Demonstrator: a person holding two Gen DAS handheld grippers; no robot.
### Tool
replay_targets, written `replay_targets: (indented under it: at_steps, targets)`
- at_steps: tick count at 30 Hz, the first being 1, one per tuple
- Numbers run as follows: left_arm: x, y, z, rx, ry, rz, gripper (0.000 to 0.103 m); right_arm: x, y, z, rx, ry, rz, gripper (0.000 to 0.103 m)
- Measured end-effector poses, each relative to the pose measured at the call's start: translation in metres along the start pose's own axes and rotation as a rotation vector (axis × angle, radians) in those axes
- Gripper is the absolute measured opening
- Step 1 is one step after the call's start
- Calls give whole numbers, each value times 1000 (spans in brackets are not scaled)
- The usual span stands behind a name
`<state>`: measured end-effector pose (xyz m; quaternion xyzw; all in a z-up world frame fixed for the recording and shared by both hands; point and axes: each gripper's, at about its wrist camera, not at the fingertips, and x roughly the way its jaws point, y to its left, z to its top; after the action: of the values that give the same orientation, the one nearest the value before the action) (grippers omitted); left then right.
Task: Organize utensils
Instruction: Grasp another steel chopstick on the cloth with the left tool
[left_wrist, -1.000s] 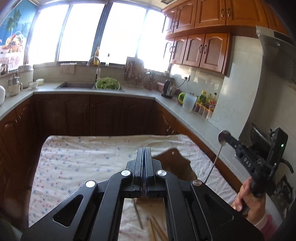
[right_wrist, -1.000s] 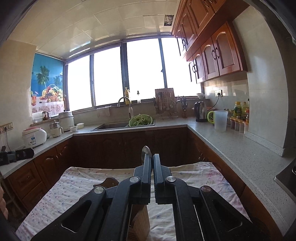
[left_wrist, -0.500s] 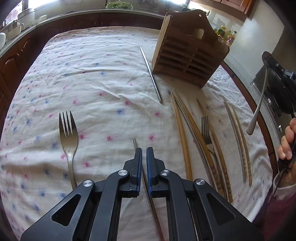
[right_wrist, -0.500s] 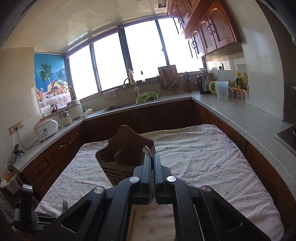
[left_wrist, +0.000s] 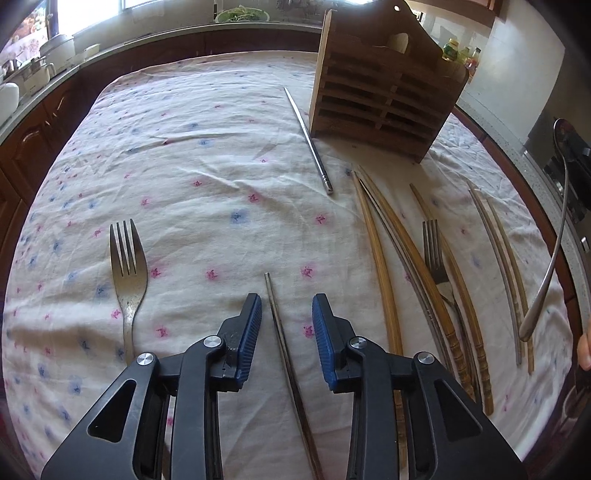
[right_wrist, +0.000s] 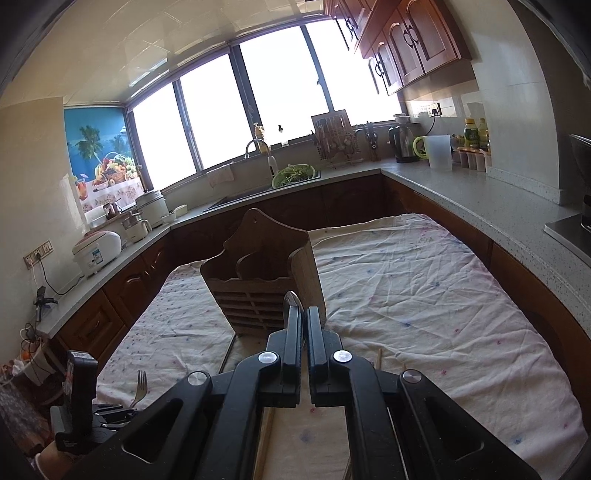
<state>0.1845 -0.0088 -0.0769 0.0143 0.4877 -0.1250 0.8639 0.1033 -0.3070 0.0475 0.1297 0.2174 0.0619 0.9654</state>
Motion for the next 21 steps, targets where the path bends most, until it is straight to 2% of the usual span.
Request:
replay_targets:
  at_steps: [1, 3, 10, 21]
  targets:
    - [1, -2, 1, 15, -7, 16, 12, 0, -1, -2, 1, 1, -1, 3]
    - [3, -4, 2, 35, -19, 34, 6, 0, -1, -4, 5, 5, 1, 3]
    - [-8, 0, 0, 17, -37, -27, 3, 2, -1, -9, 9, 16, 5, 3]
    - [-84, 0, 17, -16, -211, -135, 3, -4, 4, 5, -21, -21, 17, 3]
